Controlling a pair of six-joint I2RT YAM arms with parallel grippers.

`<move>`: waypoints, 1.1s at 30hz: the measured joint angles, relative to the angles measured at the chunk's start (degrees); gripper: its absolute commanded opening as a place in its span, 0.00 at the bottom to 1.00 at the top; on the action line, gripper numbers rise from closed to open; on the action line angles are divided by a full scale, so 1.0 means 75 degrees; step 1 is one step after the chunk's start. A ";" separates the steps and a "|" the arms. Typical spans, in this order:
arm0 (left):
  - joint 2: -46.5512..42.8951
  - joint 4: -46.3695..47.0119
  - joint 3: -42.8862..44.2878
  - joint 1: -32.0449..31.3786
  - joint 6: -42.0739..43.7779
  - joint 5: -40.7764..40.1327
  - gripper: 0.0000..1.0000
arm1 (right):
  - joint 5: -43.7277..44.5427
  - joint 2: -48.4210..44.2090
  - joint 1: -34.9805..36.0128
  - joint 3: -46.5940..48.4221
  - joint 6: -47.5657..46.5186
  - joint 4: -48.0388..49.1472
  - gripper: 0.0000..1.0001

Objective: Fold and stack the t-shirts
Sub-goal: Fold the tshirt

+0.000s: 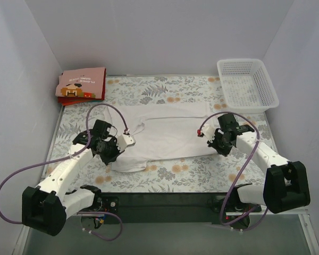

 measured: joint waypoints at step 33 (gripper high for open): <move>0.4978 0.1072 0.4202 0.1690 -0.0172 0.0597 0.00 | 0.0041 0.4482 -0.0565 0.4712 -0.0758 -0.0358 0.01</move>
